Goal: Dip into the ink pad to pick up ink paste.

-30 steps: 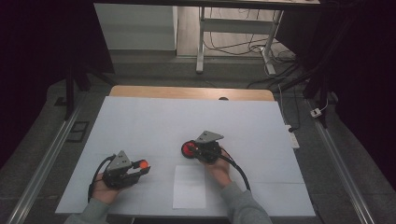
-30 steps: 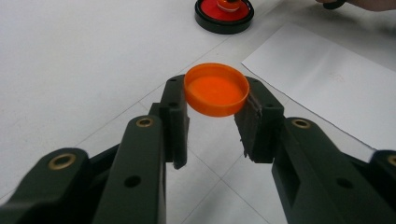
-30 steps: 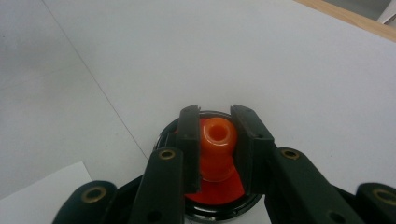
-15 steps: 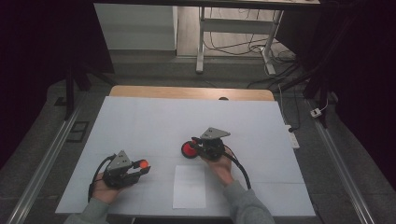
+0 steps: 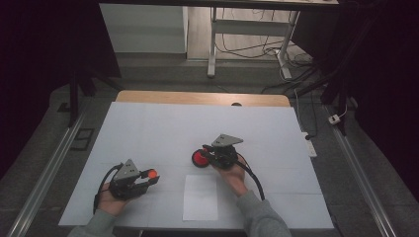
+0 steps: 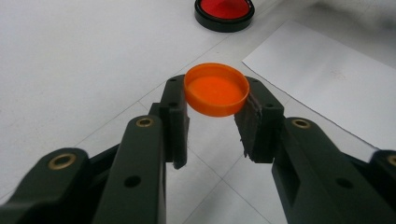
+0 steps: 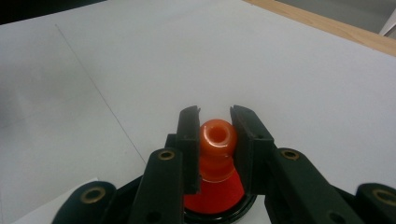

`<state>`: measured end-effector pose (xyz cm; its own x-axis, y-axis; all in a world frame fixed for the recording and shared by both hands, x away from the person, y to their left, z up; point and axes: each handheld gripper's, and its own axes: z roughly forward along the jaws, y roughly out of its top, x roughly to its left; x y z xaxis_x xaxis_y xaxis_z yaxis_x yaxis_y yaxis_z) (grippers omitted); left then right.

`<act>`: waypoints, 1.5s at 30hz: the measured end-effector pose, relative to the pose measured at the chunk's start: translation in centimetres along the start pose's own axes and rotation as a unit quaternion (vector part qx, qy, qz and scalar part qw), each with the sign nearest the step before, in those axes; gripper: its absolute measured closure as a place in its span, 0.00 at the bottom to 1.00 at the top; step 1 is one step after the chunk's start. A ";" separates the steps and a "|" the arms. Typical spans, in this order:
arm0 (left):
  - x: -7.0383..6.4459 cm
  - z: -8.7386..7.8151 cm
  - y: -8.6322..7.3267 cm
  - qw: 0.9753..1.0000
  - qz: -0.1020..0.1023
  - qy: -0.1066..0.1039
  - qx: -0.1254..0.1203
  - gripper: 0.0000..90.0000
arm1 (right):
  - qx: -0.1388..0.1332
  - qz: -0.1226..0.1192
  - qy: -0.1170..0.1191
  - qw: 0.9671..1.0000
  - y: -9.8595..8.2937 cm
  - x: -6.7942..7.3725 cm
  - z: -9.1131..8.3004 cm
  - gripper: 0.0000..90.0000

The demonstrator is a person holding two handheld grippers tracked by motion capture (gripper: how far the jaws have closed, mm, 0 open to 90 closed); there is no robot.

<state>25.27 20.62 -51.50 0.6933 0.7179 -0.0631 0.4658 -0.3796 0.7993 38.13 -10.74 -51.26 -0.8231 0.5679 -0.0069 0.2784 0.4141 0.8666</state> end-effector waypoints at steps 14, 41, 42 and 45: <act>0.0 0.1 0.0 1.000 -0.001 -0.002 0.003 0.72 | 0.026 -0.009 0.003 1.000 -0.5 0.3 1.1 0.80; 0.0 0.0 -0.1 1.000 -0.001 -0.003 0.001 0.72 | 0.021 -0.007 0.001 1.000 -1.1 0.4 1.5 0.81; 0.0 0.0 -0.1 1.000 -0.001 -0.003 0.002 0.72 | 0.023 -0.006 0.000 1.000 -1.1 0.4 1.4 0.81; 0.0 0.0 -0.1 1.000 -0.001 -0.003 0.002 0.72 | 0.022 -0.006 -0.001 1.000 -1.1 0.4 1.5 0.81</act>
<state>25.25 20.62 -51.57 0.6954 0.7154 -0.0677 0.4691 -0.3806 0.7970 38.19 -9.91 -52.95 -0.8257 0.5639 -0.0180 0.2897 0.4512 0.8441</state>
